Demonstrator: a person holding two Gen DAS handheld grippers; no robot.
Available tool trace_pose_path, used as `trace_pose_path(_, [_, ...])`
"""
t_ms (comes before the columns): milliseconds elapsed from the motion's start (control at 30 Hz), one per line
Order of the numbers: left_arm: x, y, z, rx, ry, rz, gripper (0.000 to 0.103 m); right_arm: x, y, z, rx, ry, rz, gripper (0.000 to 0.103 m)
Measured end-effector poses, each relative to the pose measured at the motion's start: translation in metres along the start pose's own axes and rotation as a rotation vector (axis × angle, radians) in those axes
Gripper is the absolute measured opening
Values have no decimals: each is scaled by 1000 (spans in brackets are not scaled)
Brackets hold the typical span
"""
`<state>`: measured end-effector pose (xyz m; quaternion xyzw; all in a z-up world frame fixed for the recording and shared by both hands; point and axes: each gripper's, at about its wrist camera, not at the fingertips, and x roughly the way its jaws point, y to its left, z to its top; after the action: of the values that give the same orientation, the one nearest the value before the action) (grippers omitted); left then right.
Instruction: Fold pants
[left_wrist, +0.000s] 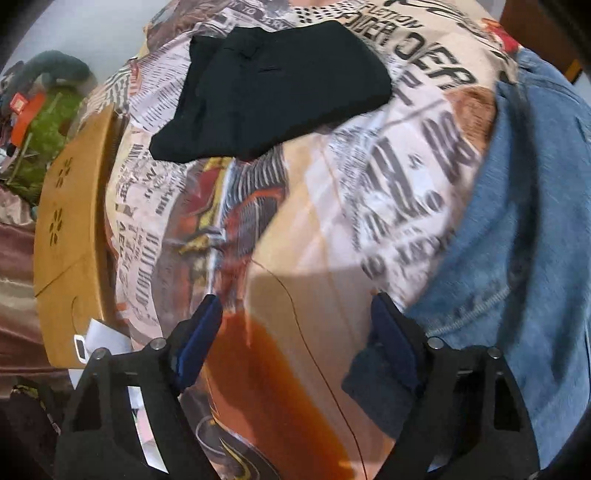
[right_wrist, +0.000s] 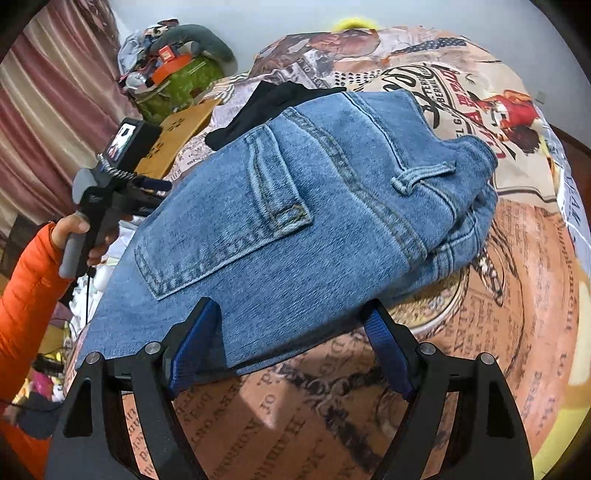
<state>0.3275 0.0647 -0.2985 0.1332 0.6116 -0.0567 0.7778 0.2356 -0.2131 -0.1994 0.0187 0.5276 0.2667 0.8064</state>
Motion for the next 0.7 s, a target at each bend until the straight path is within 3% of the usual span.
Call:
trace_pose_path(167, [-20,-7,-17,-16,-19,-80,79,-1,-14,3,-33,-4,-18,78])
trace_pose_path(367, [-46,-32,-33,-6,-52,-85,78,-11,-26,-1,-42,-21,-82,78])
trace_pose_path(600, [-75,-62,-41,30,-93,-155,77,-29,-52,-14,32,-61,-231,78])
trace_pose_path(700, [-84,-81,-46,46,-112,-182,77,-39,-58,-21,71,-66,-291,69])
